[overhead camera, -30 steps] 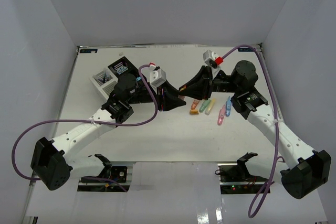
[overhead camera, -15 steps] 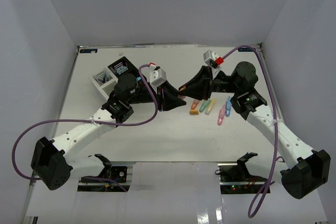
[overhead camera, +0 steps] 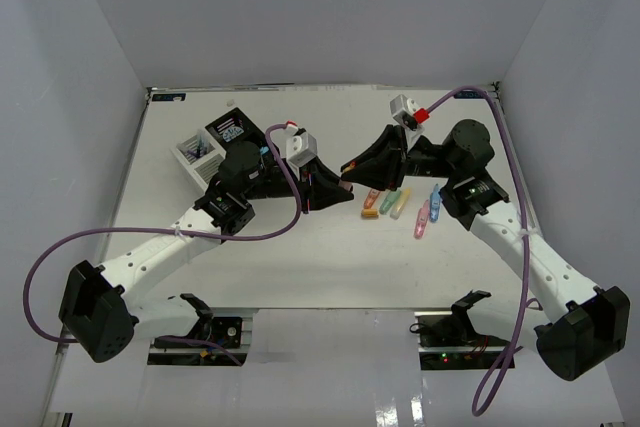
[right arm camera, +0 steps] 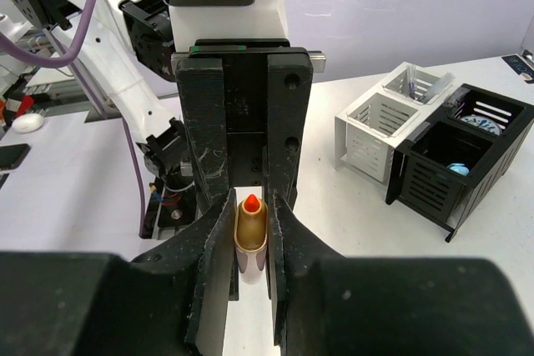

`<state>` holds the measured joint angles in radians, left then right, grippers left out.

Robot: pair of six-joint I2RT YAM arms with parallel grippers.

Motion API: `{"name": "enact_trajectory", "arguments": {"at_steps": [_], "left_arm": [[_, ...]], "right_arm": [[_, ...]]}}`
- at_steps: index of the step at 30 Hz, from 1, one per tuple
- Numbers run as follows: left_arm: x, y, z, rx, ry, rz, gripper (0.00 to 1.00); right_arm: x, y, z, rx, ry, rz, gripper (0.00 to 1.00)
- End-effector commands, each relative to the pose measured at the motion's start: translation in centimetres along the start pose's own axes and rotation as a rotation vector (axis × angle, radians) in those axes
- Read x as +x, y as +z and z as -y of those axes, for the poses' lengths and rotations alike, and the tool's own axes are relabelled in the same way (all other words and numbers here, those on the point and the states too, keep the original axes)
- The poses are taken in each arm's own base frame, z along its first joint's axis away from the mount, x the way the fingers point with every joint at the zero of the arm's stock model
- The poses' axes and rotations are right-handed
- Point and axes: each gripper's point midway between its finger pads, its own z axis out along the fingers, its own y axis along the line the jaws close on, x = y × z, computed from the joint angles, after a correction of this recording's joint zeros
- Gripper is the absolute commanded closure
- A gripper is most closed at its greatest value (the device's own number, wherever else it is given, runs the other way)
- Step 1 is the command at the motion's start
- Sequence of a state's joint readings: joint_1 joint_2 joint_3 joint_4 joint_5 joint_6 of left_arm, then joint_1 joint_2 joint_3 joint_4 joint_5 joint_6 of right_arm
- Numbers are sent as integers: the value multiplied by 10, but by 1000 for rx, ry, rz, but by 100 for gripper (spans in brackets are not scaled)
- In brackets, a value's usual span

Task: Sort the stationery into containers
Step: Close the pen cap on the pen.

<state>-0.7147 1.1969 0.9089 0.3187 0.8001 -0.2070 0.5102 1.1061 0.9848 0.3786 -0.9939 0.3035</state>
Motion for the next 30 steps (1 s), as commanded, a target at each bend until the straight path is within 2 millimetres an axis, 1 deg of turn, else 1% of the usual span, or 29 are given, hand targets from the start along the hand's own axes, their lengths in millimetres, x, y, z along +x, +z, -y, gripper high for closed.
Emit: {"name": "enact_trajectory", "arguments": {"at_steps": [1,3,5,8,12,20,22,26,27,29,30], "left_arm": [[-8,-3,6,20,25,18,71],[-8,-3,6,20,27,16,75],[-8,-3,6,17,30,18,75],[-11,-3,6,19,33,26,68],[-15,-2,8,27,35,34,67],[-11,0,7,37,21,28,67],[-12,1,7,40,23,35,71],[-13,0,7,33,26,33,92],[-11,-1,6,23,22,29,93],[-9,-3,5,9,29,26,94],[-8,-5,5,-1,26,23,96]], "right_arm": [[-10,-1,-2,8,-26,36,92],[-9,-2,0,18,-19,36,92],[-8,-1,0,18,-16,35,92],[-7,-1,1,22,-11,37,92],[-5,-1,2,25,-3,42,92],[-4,0,3,23,12,46,92],[-4,0,3,21,13,49,92],[2,-1,5,33,20,38,92],[4,-2,7,48,22,32,91],[7,-4,6,55,20,28,82],[9,-4,7,63,24,26,71]]}}
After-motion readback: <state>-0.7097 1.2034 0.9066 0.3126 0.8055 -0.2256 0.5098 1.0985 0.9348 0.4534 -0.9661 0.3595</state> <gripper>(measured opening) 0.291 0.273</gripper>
